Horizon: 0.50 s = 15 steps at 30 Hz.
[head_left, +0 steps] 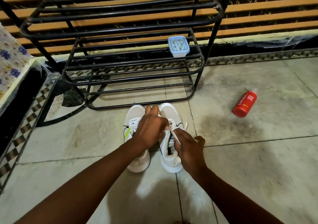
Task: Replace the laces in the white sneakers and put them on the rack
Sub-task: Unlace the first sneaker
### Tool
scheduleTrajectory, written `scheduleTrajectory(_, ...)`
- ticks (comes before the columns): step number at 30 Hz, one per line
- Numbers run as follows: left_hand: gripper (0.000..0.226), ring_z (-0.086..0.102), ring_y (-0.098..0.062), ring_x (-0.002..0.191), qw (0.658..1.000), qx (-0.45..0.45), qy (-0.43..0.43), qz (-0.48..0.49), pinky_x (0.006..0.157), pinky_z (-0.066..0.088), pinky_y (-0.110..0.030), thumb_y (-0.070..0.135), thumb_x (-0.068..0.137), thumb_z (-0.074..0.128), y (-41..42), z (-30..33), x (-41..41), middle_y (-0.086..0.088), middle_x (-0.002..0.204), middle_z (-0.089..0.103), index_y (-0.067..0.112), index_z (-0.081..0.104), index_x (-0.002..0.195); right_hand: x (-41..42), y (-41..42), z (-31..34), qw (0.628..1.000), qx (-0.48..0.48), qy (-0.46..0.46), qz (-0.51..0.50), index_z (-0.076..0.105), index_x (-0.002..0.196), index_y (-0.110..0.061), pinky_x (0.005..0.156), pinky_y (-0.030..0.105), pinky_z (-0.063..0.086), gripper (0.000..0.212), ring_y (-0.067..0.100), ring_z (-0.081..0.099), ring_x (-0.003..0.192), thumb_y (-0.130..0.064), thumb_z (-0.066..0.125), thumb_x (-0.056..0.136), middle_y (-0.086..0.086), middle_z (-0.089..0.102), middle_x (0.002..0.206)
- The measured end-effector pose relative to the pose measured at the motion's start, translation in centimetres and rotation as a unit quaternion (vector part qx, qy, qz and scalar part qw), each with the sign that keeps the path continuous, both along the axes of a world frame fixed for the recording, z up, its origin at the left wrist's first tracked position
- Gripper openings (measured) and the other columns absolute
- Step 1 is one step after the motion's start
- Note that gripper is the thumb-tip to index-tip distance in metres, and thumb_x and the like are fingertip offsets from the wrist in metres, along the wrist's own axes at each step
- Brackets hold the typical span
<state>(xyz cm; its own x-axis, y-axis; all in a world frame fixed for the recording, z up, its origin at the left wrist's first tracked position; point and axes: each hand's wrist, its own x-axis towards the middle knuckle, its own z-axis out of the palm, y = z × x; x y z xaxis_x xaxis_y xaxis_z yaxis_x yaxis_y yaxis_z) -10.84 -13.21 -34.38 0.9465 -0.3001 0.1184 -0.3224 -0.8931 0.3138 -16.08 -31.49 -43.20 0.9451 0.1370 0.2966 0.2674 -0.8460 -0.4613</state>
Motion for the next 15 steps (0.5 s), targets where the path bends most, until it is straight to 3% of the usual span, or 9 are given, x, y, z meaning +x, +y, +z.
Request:
scheduleTrajectory(2, 0.012, 0.043, -0.027, 0.102, 1.000, 0.008, -0.027, 0.000, 0.064, 0.036, -0.029, 0.022, 0.084, 0.080, 0.0, 0.1, 0.0, 0.006, 0.097, 0.032, 0.030, 0.079, 0.092, 0.0, 0.1, -0.1, 1.000, 0.000, -0.002, -0.002, 0.065, 0.126, -0.031, 0.089, 0.048, 0.038, 0.040, 0.003, 0.062, 0.113, -0.038, 0.042, 0.094, -0.012, 0.065, 0.131)
scheduleTrajectory(4, 0.007, 0.045, -0.023, 0.105, 0.999, -0.006, -0.041, 0.022, 0.074, 0.036, -0.033, 0.028, 0.085, 0.076, 0.6, 0.0, 0.2, 0.007, 0.102, 0.038, 0.032, 0.076, 0.090, 0.1, 0.2, 0.0, 1.000, -0.009, 0.001, 0.000, 0.065, 0.127, -0.031, 0.089, 0.050, 0.040, 0.040, 0.005, 0.063, 0.114, -0.038, 0.043, 0.093, -0.012, 0.065, 0.131)
scheduleTrajectory(6, 0.010, 0.052, -0.016, 0.110, 0.996, -0.069, -0.032, 0.043, 0.089, 0.039, -0.039, 0.020, 0.088, 0.070, 0.9, -0.2, 0.1, 0.011, 0.109, 0.053, 0.030, 0.070, 0.089, 0.1, 0.2, 0.0, 1.000, -0.008, -0.005, 0.000, 0.065, 0.126, -0.031, 0.087, 0.051, 0.043, 0.040, 0.006, 0.065, 0.113, -0.038, 0.043, 0.094, -0.012, 0.066, 0.130)
scheduleTrajectory(7, 0.013, 0.060, -0.013, 0.107, 0.988, -0.144, -0.012, 0.053, 0.093, 0.043, -0.043, 0.013, 0.093, 0.064, 0.8, -0.1, 0.1, 0.013, 0.107, 0.062, 0.025, 0.067, 0.090, 0.0, 0.1, 0.0, 1.000, -0.006, -0.009, 0.000, 0.066, 0.125, -0.031, 0.086, 0.051, 0.043, 0.040, 0.005, 0.065, 0.113, -0.038, 0.043, 0.093, -0.012, 0.067, 0.129)
scheduleTrajectory(9, 0.015, 0.072, -0.021, 0.084, 0.932, -0.341, 0.038, 0.116, 0.079, 0.057, -0.043, 0.000, 0.104, 0.047, 0.2, 0.8, 0.0, 0.003, 0.088, 0.072, 0.005, 0.057, 0.093, -0.1, 0.0, -0.1, 1.000, -0.005, -0.015, 0.005, 0.066, 0.126, -0.030, 0.086, 0.049, 0.041, 0.041, 0.004, 0.063, 0.115, -0.038, 0.044, 0.092, -0.012, 0.066, 0.130)
scheduleTrajectory(11, 0.018, 0.062, -0.023, 0.063, 0.874, -0.453, 0.063, 0.164, 0.063, 0.054, -0.033, -0.003, 0.107, 0.039, 0.0, 2.0, 0.2, -0.005, 0.072, 0.062, -0.004, 0.048, 0.092, -0.1, 0.0, -0.1, 1.000, -0.001, -0.018, 0.006, 0.066, 0.126, -0.030, 0.088, 0.048, 0.037, 0.041, 0.003, 0.063, 0.115, -0.038, 0.043, 0.093, -0.012, 0.066, 0.129)
scheduleTrajectory(12, 0.017, 0.056, -0.018, 0.060, 0.879, -0.449, 0.081, 0.138, 0.061, 0.049, -0.030, -0.004, 0.105, 0.040, 0.3, 2.5, 0.4, -0.003, 0.071, 0.058, -0.001, 0.047, 0.091, 0.0, 0.1, -0.1, 1.000, 0.001, -0.016, 0.004, 0.066, 0.126, -0.031, 0.088, 0.048, 0.037, 0.041, 0.004, 0.064, 0.113, -0.038, 0.042, 0.093, -0.013, 0.066, 0.128)
scheduleTrajectory(13, 0.015, 0.054, -0.015, 0.063, 0.908, -0.400, 0.093, 0.077, 0.061, 0.046, -0.030, -0.004, 0.102, 0.043, 0.8, 2.7, 0.5, 0.000, 0.072, 0.056, 0.006, 0.047, 0.091, 0.0, 0.2, -0.1, 1.000, 0.002, -0.013, 0.003, 0.066, 0.126, -0.031, 0.088, 0.049, 0.039, 0.041, 0.004, 0.064, 0.112, -0.038, 0.041, 0.093, -0.014, 0.066, 0.127)
scheduleTrajectory(15, 0.013, 0.059, -0.020, 0.076, 0.977, -0.179, 0.103, -0.047, 0.066, 0.047, -0.034, 0.007, 0.095, 0.053, 1.2, 3.0, 0.7, 0.002, 0.083, 0.058, 0.018, 0.047, 0.096, 0.0, 0.2, -0.1, 1.000, -0.002, -0.006, 0.001, 0.066, 0.125, -0.031, 0.086, 0.049, 0.041, 0.042, 0.003, 0.063, 0.112, -0.037, 0.041, 0.092, -0.016, 0.065, 0.127)
